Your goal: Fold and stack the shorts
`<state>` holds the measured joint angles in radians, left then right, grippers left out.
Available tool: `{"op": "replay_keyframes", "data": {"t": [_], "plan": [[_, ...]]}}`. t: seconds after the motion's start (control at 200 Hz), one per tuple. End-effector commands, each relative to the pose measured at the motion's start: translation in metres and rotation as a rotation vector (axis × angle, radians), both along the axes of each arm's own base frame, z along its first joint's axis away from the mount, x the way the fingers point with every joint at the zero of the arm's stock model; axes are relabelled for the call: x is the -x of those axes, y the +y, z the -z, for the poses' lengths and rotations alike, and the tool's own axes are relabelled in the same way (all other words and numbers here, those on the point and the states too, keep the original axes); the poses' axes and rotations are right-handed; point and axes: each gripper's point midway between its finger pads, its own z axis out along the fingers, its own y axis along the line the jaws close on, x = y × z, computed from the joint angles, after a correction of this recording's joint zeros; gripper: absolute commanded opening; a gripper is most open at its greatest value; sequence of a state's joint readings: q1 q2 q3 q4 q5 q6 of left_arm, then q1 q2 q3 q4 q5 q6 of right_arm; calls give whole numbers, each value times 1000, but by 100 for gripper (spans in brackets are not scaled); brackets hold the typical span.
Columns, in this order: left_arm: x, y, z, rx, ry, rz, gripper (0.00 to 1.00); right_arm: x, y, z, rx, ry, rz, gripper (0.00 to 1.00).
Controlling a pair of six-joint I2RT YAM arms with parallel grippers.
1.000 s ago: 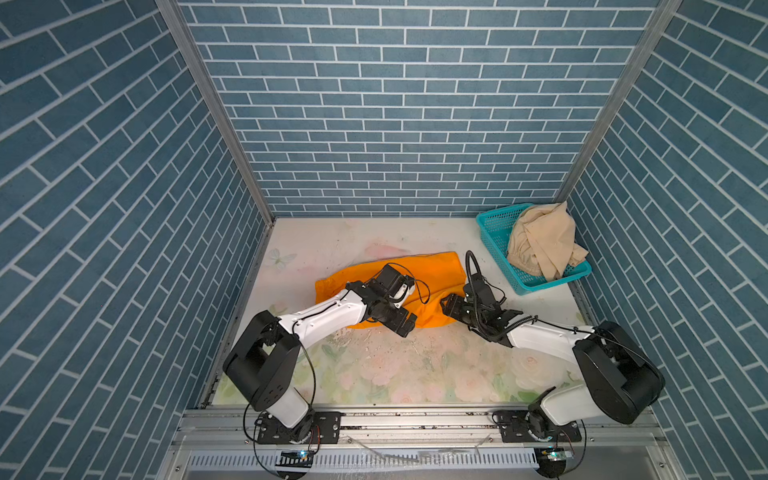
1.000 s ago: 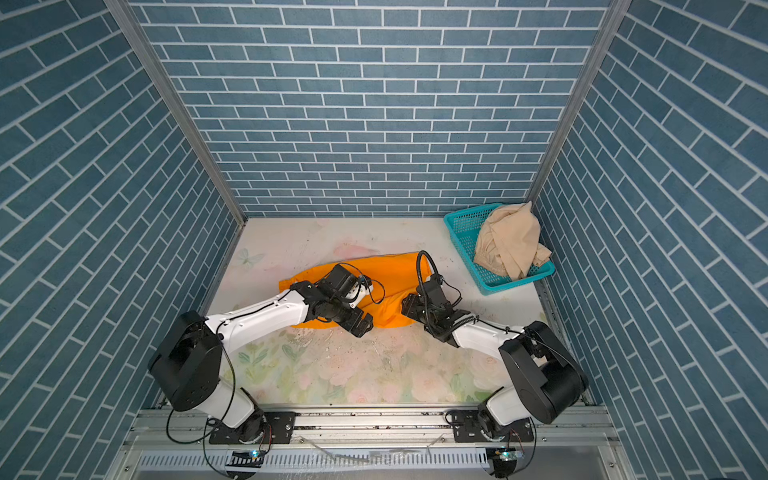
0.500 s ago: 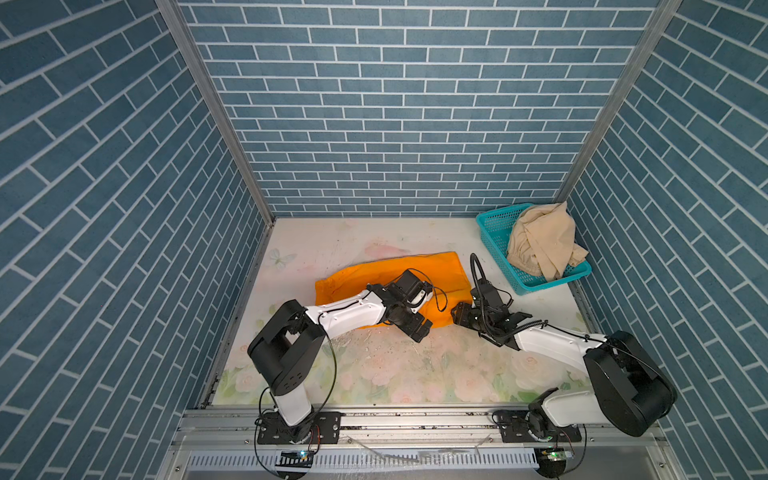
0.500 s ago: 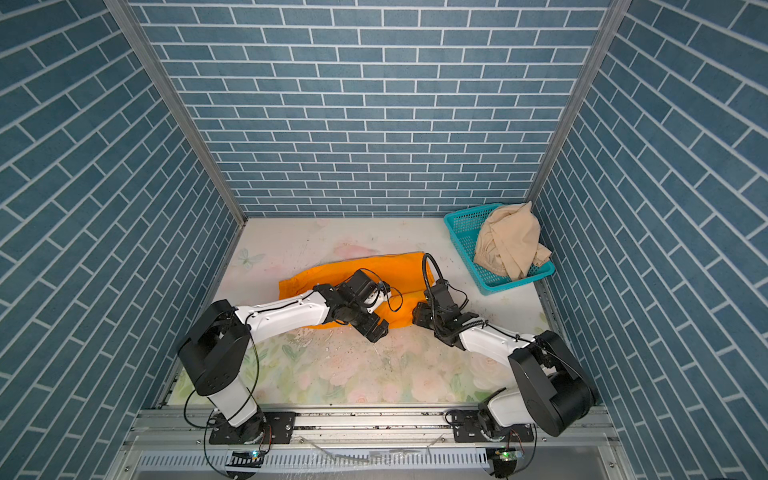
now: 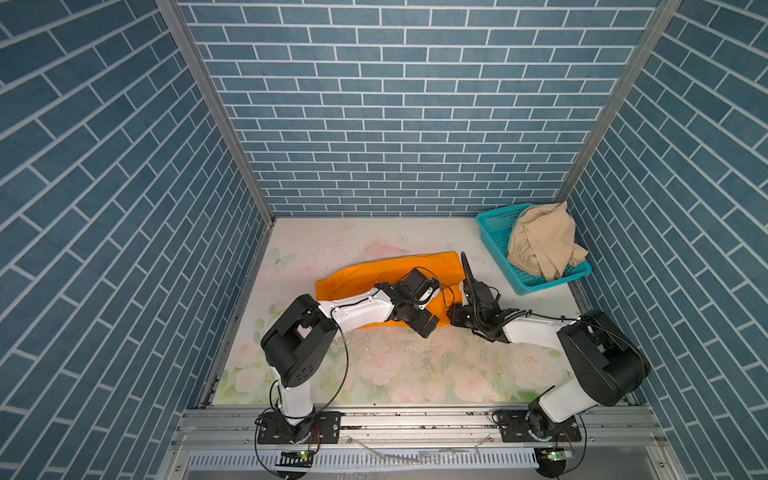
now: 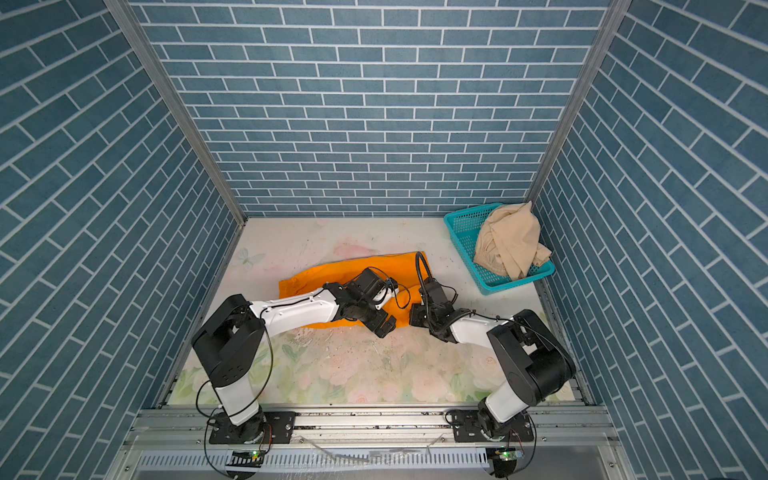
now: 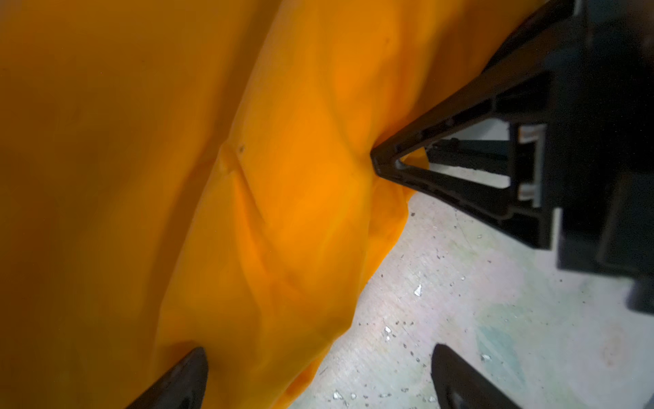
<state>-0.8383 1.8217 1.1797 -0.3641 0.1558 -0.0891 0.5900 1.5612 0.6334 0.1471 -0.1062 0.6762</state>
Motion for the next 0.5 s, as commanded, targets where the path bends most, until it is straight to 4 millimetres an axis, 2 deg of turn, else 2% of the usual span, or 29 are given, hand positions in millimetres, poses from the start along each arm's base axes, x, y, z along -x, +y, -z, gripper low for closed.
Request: {"op": "replay_keyframes", "data": {"t": [0.0,0.1,0.2,0.32,0.495], "plan": [[-1,-9,1,-26,-49,48,100,1,1,-21,24,47,-12,7],[0,-13,3,-29,-62,68,100,1,0,-45,51,76,-14,4],[3,-17,1,-14,-70,85,100,0,2,-59,61,127,-30,3],[1,-17,0,-9,-96,74,100,-2,12,-60,36,176,-57,3],[-24,2,5,-94,-193,-34,100,-2,22,-57,19,228,-91,3]]}}
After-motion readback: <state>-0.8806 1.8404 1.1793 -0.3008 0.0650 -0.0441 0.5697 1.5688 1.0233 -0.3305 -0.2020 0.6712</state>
